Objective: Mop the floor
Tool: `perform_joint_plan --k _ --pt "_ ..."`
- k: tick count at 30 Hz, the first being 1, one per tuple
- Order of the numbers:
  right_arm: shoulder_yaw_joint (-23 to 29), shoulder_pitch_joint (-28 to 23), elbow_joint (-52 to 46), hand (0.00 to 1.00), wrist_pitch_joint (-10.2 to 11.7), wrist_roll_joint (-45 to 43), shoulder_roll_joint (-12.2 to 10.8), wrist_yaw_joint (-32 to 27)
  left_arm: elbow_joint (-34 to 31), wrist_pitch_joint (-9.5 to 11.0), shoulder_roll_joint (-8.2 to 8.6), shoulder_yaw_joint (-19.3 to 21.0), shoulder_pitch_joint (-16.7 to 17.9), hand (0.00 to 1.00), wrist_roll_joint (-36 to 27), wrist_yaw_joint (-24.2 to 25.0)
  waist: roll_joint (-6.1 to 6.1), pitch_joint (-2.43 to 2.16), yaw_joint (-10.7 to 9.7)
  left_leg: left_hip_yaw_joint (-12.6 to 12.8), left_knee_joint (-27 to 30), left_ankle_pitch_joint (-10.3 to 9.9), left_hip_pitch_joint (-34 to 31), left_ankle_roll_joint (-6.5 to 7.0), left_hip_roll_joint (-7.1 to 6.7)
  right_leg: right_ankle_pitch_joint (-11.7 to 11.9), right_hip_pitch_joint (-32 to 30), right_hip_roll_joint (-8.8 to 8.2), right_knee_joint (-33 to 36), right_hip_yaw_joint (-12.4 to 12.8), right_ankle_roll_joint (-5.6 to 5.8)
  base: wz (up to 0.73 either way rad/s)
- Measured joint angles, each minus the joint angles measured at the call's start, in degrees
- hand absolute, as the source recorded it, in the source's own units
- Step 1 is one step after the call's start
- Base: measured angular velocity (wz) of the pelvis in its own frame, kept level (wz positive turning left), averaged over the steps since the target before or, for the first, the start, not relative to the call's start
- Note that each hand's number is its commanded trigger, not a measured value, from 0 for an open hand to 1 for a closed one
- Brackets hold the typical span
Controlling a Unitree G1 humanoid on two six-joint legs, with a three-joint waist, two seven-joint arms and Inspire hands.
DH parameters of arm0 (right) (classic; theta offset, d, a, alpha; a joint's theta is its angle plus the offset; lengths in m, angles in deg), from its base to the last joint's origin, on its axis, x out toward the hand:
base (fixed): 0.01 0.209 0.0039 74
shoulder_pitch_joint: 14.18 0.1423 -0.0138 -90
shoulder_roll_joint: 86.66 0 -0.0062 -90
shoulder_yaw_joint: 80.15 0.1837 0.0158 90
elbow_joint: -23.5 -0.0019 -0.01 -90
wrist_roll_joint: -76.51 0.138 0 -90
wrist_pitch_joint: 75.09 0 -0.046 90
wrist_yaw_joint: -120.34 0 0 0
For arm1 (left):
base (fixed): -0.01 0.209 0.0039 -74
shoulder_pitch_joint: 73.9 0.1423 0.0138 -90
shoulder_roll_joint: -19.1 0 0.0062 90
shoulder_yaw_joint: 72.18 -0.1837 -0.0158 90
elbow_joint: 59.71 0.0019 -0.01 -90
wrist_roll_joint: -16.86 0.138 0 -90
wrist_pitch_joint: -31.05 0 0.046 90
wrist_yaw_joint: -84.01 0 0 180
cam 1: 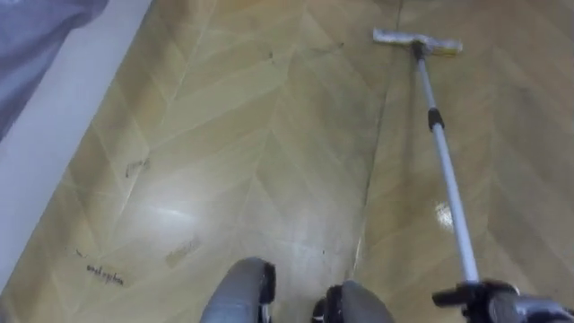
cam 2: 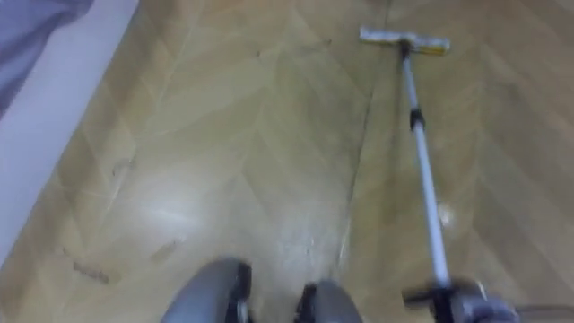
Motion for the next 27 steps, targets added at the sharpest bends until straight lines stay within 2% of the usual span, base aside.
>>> perform_joint_plan --k 1,2,3,4,5,6,7,8,9,10,11,12,13,15,16,17,18,19,21,22,23,25,26,27 --pt "0.02 -1.06 -0.02 1.0 0.21 0.59 0.01 0.61 0.12 -0.12 0.0 0.01 0.89 0.0 0.28 0.32 0.48 -0.13 -0.01 -0.49 -9.62 0.91 0.7 0.26 -0.64 -1.39 2.32 -0.65 -0.99 -0.14 0.37 0.16" --pt "-0.19 -3.66 -0.02 1.0 0.6 1.82 -0.02 0.93 0.52 -0.18 -0.18 0.01 1.22 0.0 0.69 0.51 0.72 -0.37 -0.14 0.39 -11.78 3.37 1.66 1.62 -0.84 -2.63 4.87 -1.94 -2.17 -0.29 1.4 0.25" --pt "-0.14 -5.43 -0.01 1.0 0.84 2.86 0.19 1.1 0.5 -0.17 -0.19 0.02 1.32 0.0 0.75 0.68 1.25 -0.9 -0.49 0.91 -12.0 2.84 2.37 2.51 -1.12 -3.1 5.79 -2.41 -3.02 -0.5 2.21 0.47" --pt "-0.37 -9.22 0.08 1.0 1.6 3.63 0.76 1.33 0.61 -0.02 -0.07 0.16 1.01 0.0 1.38 1.39 1.22 -1.25 -1.05 2.1 -12.41 1.65 4.07 4.54 -2.14 -3.56 7.74 -3.83 -4.01 -0.52 3.58 0.46" --pt "-0.61 -11.08 0.16 1.0 1.77 3.81 1.13 1.36 0.61 0.05 0.13 0.2 0.42 0.0 1.91 1.41 1.38 -1.22 -1.12 2.87 -12.42 1.24 4.83 5.21 -2.56 -3.82 8.43 -4.46 -3.82 0.05 3.82 0.46" --pt "-1.01 -14.6 0.91 1.0 1.86 3.88 1.93 1.47 0.7 0.45 0.8 0.41 -0.71 0.0 2.59 1.38 2.04 -1.29 -1.21 3.68 -11.92 -0.37 6.14 7.72 -3.69 -3.3 8.79 -5.5 -1.22 0.79 4.79 0.22" --pt "-1.39 -17.56 2.6 1.0 1.78 3.56 2.02 1.16 0.86 1.1 1.68 1.39 -1.64 0.0 3.7 1.34 2.53 -1.45 -1.5 4.19 -11.33 -1.95 7.52 8.84 -5.03 -1.28 7.95 -6.35 3.19 1.79 6.63 0.2" --pt "-1.35 -20.45 3.26 1.0 1.63 2.73 1.62 0.38 1.02 1.63 2.34 2.51 -2.41 0.0 4.01 1.25 3.54 -1.68 -2.11 4.35 -10.68 -3.44 8.51 9.68 -5.66 1.87 6.88 -6.66 7.24 2.43 7.21 0.08" --pt "-1.36 -21.6 3.26 1.0 1.61 2.58 1.29 -0.05 0.93 2.04 2.33 2.54 -2.62 0.0 3.95 1.19 3.99 -1.82 -2.41 4.35 -10.56 -4.12 8.88 10.02 -5.84 3.75 6.04 -6.54 9.0 2.95 7.27 0.0" --pt "-1.35 -22.83 3.23 1.0 1.63 2.4 0.53 -0.65 0.78 2.75 2.35 2.64 -3.24 0.0 4.01 1.07 5.03 -1.94 -3.51 4.16 -10.54 -5.12 9.4 10.4 -5.93 6.53 3.95 -6.06 11.49 3.37 7.37 -0.11" --pt "-1.25 -23.08 3.23 1.0 1.7 2.39 -0.45 -1.21 0.93 3.01 2.35 2.86 -4.28 0.0 3.97 1.03 5.87 -1.6 -4.68 3.6 -10.76 -5.66 9.65 10.57 -6.12 6.93 1.29 -5.16 12.5 3.34 7.17 -0.12" --pt "-1.24 -23.18 3.23 1.0 1.81 2.47 -1.01 -1.46 1.08 3.09 2.44 3.09 -4.86 0.0 3.95 0.95 6.03 -1.42 -5.24 3.35 -11.02 -5.71 9.79 10.59 -6.37 6.89 -0.24 -4.78 12.56 3.43 7.16 0.0" --pt "-1.18 -23.24 3.23 1.0 1.83 2.5 -2.17 -2.13 1.04 3.42 2.83 3.38 -5.55 0.0 3.69 0.49 6.33 -1.23 -6.55 3.21 -11.84 -5.82 10.35 10.77 -6.73 6.78 -3.06 -4.25 11.15 3.29 7.12 0.0" --pt "-0.99 -23.23 3.2 1.0 1.89 2.51 -3.75 -3.34 1.04 4.02 3.66 3.28 -5.89 0.0 3.47 -0.17 6.62 -1.01 -7.31 3.15 -12.94 -6.06 11.71 10.66 -6.79 6.69 -5.9 -2.81 4.74 3.45 6.77 -0.04" --pt "-1.01 -23.22 3.15 1.0 1.87 2.5 -4.61 -4.16 1.34 4.01 4.22 3.07 -5.85 0.0 3.35 -0.4 6.6 -0.96 -7.41 3.2 -13.93 -6.38 12.98 10.42 -6.79 7.5 -6.51 -2.62 -1.79 3.29 6.02 -0.08" --pt "-1.0 -23.22 3.12 1.0 1.79 2.49 -5.32 -4.62 1.95 3.95 4.28 2.65 -5.76 0.0 2.85 -0.51 6.33 -0.86 -7.4 3.22 -14.38 -6.98 14.14 9.98 -6.8 11.63 -6.34 -2.46 -8.63 2.82 4.92 -0.04" --pt "-0.8 -23.31 3.11 1.0 1.71 2.31 -5.46 -4.71 2.78 3.91 4.49 2.48 -5.76 0.0 2.79 -0.59 6.36 -0.81 -7.55 2.97 -14.33 -7.38 14.6 9.69 -6.68 13.14 -5.85 -2.32 -8.94 2.61 4.04 -0.13" --pt "-0.15 -23.07 2.55 1.0 1.27 1.45 -5.54 -5.08 3.95 3.52 5.06 2.36 -5.76 0.0 2.88 -0.94 6.85 -1.08 -6.97 2.33 -14.45 -7.91 15.41 8.89 -6.01 13.44 -4.6 -1.53 -10.25 1.68 3.44 -0.23" --pt "1.35 -21.9 1.88 1.0 -0.15 -0.39 -5.59 -5.51 5.6 2.53 5.22 2.34 -5.65 0.0 2.52 -1.14 6.59 -0.86 -6.29 1.17 -14.4 -8.66 16.6 7.99 -5.22 13.31 -2.92 -1.07 -11.43 0.06 2.39 -0.21" --pt "1.7 -19.98 1.69 1.0 -1.69 -1.03 -5.45 -5.63 6.06 1.95 4.84 2.35 -5.51 0.0 1.22 -1.36 6.26 -0.77 -5.87 1.09 -14.34 -9.04 17.47 7.69 -4.7 12.92 -1.96 -0.8 -11.46 -0.38 1.9 0.0" --pt "1.67 -17.29 1.93 1.0 -3.43 -1.37 -4.74 -5.54 6.02 1.39 4.53 2.34 -5.23 0.0 1.12 -1.79 5.26 -0.61 -5.69 0.93 -14.21 -9.37 17.8 7.26 -4.47 12.34 -1.72 -0.69 -11.23 -0.65 1.38 0.0" --pt "1.65 -12.65 1.97 1.0 -4.17 -2.02 -3.06 -5.67 5.65 0.97 3.97 2.34 -5.26 0.0 1.08 -2.86 4.65 -0.4 -5.11 0.65 -13.23 -9.87 17.77 6.64 -4.35 11.17 -1.84 -0.67 -10.02 -0.99 0.53 0.1" --pt "1.6 -9.68 2.03 1.0 -3.85 -1.95 -1.88 -5.62 5.49 0.8 3.46 2.32 -5.48 0.0 1.0 -3.53 3.26 0.02 -4.43 0.3 -11.94 -10.21 17.27 5.96 -4.2 10.02 -2.04 -0.68 -8.99 -1.01 0.55 0.16" --pt "1.6 -8.05 2.04 1.0 -3.64 -1.96 -1.32 -5.62 5.48 0.81 3.15 2.24 -5.48 0.0 0.64 -3.86 3.35 -0.2 -3.94 0.24 -10.54 -10.38 16.82 5.54 -3.72 9.59 -2.03 -0.47 -8.52 -1.33 0.34 0.16"
